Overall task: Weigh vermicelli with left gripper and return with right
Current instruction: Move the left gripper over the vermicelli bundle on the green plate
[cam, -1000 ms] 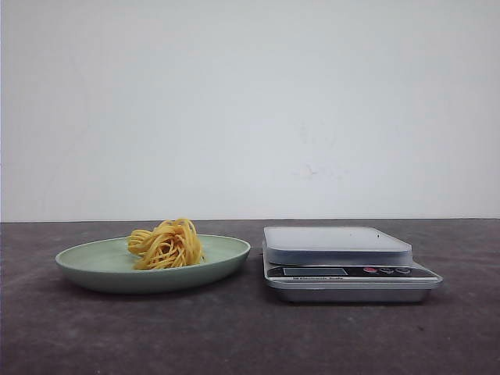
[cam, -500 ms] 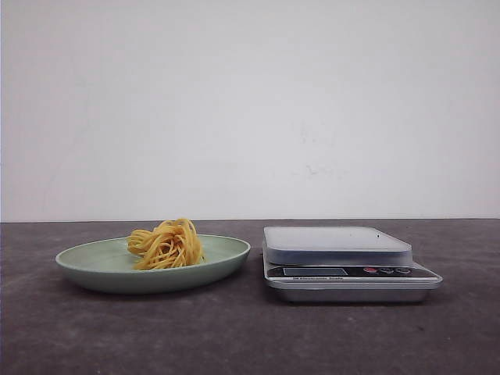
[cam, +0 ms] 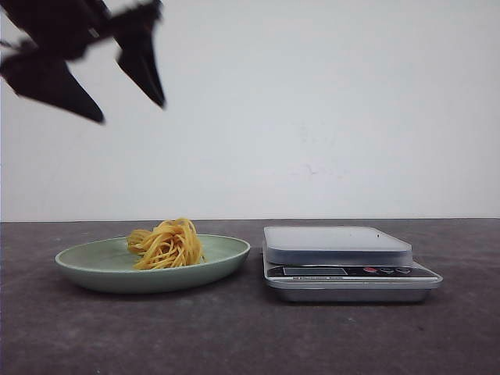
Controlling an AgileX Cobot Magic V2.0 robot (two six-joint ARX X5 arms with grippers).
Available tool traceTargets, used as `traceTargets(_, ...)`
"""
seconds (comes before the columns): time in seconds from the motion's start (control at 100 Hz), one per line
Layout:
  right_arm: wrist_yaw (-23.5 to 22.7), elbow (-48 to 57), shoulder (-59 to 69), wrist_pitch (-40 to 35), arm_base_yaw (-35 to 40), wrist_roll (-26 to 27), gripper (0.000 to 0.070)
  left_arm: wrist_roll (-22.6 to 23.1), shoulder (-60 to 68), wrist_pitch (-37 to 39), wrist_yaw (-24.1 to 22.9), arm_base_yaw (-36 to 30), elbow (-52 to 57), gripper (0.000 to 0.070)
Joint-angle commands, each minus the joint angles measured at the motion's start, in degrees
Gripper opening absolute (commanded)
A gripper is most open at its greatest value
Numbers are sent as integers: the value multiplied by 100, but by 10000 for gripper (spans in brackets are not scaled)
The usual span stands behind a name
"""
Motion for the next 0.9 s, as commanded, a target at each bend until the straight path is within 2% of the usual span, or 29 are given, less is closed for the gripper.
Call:
traceTargets(0.0, -33, 109, 37, -28, -2, -90, 537, 22, 289, 179, -85, -83, 101, 527)
traceTargets(0.26, -22, 109, 66, -234, -2, -205, 537, -57, 953, 188, -146, -219, 105, 527)
traceTargets(0.89, -22, 109, 66, -317, -2, -221, 537, -153, 1005, 203, -146, -240, 105, 514)
